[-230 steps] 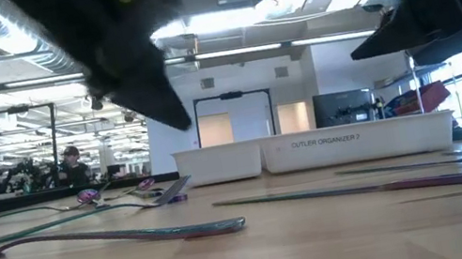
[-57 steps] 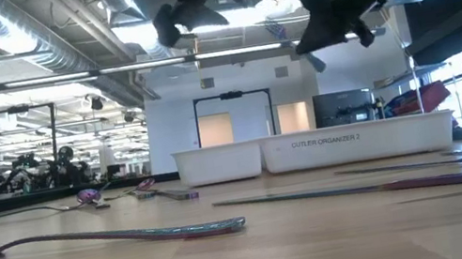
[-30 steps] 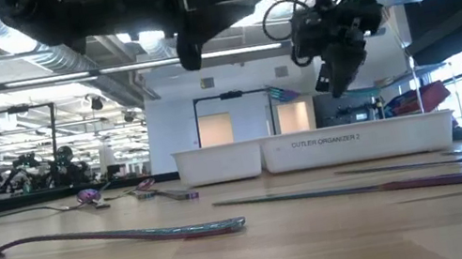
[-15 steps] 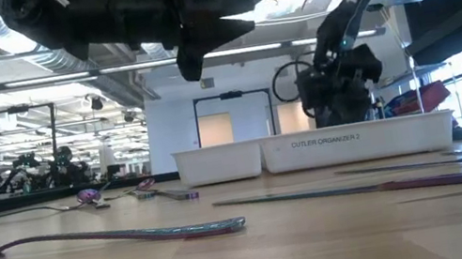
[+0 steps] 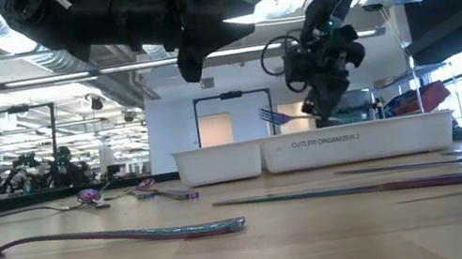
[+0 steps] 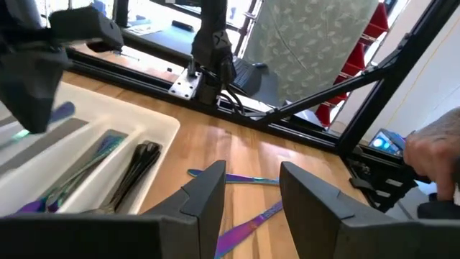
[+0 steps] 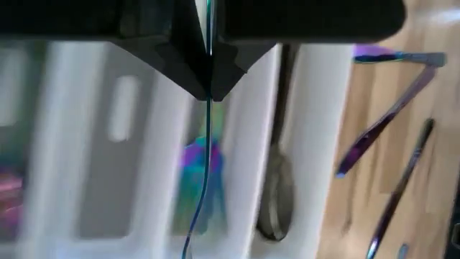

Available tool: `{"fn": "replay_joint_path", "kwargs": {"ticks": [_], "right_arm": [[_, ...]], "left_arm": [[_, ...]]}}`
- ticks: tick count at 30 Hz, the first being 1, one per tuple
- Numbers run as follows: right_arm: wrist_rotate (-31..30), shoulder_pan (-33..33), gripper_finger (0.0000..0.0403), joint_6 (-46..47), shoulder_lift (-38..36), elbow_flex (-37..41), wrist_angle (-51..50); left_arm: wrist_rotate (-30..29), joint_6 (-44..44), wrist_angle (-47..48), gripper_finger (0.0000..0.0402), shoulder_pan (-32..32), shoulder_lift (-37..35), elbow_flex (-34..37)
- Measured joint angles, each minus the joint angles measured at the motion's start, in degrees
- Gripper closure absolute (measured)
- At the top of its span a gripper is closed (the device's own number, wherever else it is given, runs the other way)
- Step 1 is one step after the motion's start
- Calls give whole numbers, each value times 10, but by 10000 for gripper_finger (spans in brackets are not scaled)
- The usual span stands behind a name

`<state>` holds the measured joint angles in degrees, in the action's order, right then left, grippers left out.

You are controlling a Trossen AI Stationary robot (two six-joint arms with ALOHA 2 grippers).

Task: Sort silverware
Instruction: Put the blue fork into the tray organizer

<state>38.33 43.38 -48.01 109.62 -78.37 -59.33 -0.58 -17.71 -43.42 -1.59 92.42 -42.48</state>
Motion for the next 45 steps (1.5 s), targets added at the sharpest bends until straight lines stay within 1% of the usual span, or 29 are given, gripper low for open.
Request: {"fn": "replay_joint_path", "kwargs": {"ticks": [5, 10, 17, 18, 20, 23, 32, 38, 45], "right_arm": [[18, 21, 403, -18, 2, 11, 54], [16, 44, 403, -20, 2, 33, 65], [11, 42, 403, -31, 2, 73, 121], [6, 42, 403, -24, 2, 75, 132], [-23, 43, 403, -12, 2, 77, 151], [-38, 42, 403, -9, 2, 77, 153], [-49, 37, 403, 9, 17, 77, 131], [-78, 15, 403, 25, 35, 78, 119], [-88, 2, 403, 36, 35, 77, 119]], "left_arm": [[0, 1, 0, 283, 6, 0, 0], [-5, 6, 0, 283, 6, 0, 0], [-7, 9, 7, 283, 6, 0, 0], [-7, 4, 13, 283, 6, 0, 0], [-7, 1, 28, 283, 6, 0, 0], [-7, 8, 41, 283, 5, 0, 0], [-7, 10, 43, 283, 5, 0, 0], [-7, 5, 42, 283, 5, 0, 0], [-7, 2, 39, 283, 5, 0, 0]]}}
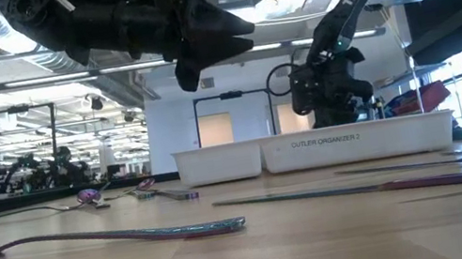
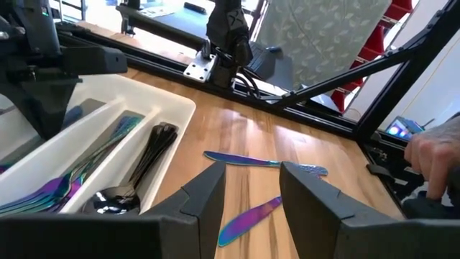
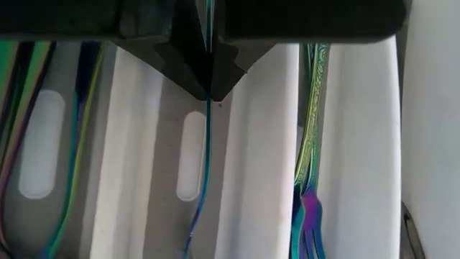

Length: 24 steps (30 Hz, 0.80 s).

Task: Sort silverware
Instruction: Put the blue fork into the tray organizer

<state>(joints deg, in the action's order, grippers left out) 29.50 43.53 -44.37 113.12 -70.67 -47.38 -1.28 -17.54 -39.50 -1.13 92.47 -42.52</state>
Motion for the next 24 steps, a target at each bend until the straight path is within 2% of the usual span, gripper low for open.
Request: {"fn": "replay_joint_path", "kwargs": {"ticks": [7, 18, 24], "right_arm": [[-15, -1, 388, 34, 0, 0, 4], [-27, -4, 304, 71, -2, 0, 10], [-92, -31, 300, 66, -3, -10, 6]], "left_arm": [[0, 0, -1, 283, 0, 0, 0], [0, 0, -1, 283, 0, 0, 0], [0, 0, -1, 283, 0, 0, 0]]}}
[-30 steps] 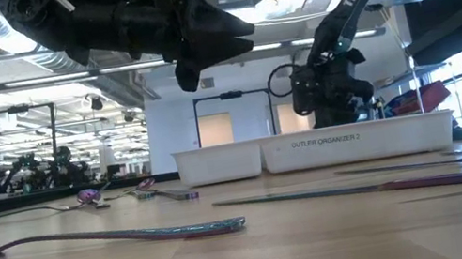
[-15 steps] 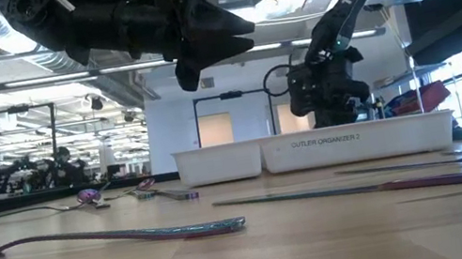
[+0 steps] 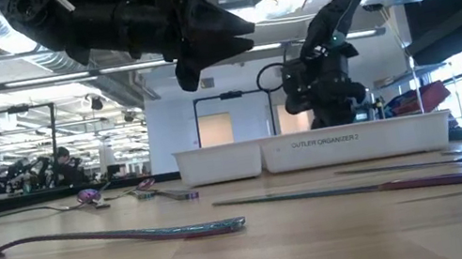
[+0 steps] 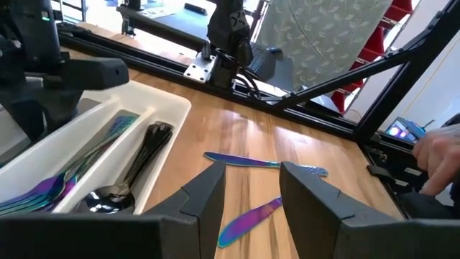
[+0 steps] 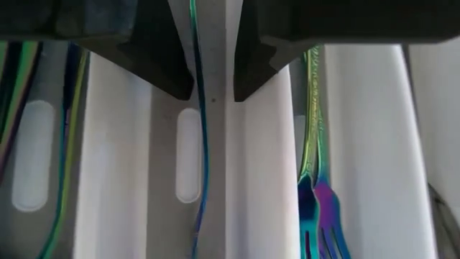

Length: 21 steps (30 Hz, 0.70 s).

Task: Sort silverware
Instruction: Put the blue fork into the tray organizer

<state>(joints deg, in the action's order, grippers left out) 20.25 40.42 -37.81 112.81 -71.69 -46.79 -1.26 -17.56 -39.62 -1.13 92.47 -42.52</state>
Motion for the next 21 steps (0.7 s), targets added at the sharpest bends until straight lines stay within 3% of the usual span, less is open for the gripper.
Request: {"fn": "replay_joint_path", "kwargs": {"ticks": [9, 21], "right_arm": [[-119, -58, 313, -10, -1, -17, 15], [-132, -78, 360, 20, -11, -16, 12]], "left_arm": [[0, -3, 1, 283, 0, 0, 0], [0, -7, 2, 283, -2, 0, 0]]}}
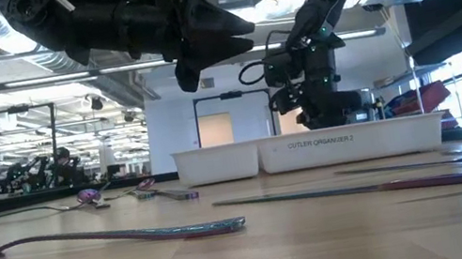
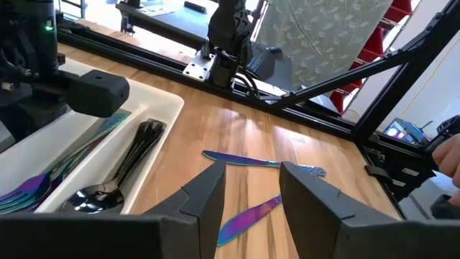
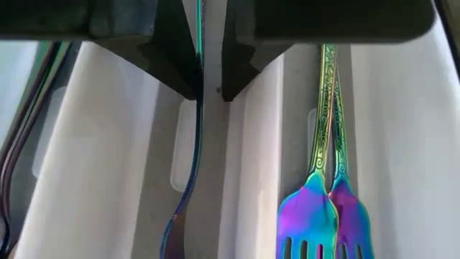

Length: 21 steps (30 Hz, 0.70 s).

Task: Sort silverware
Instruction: Put the blue fork into the tray organizer

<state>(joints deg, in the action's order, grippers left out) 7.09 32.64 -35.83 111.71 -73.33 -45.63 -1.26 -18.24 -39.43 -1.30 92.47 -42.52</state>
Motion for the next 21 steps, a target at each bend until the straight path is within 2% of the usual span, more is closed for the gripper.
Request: {"fn": "replay_joint_path", "kwargs": {"ticks": [7, 15, 21], "right_arm": [[2, 0, 361, 29, -46, 0, -2], [18, -1, 362, 25, -61, 0, 4], [37, -1, 399, 38, -61, 0, 74]], "left_arm": [[0, 0, 0, 283, -2, 0, 0], [0, 2, 0, 283, -2, 0, 0], [0, 2, 1, 283, -2, 0, 0]]}}
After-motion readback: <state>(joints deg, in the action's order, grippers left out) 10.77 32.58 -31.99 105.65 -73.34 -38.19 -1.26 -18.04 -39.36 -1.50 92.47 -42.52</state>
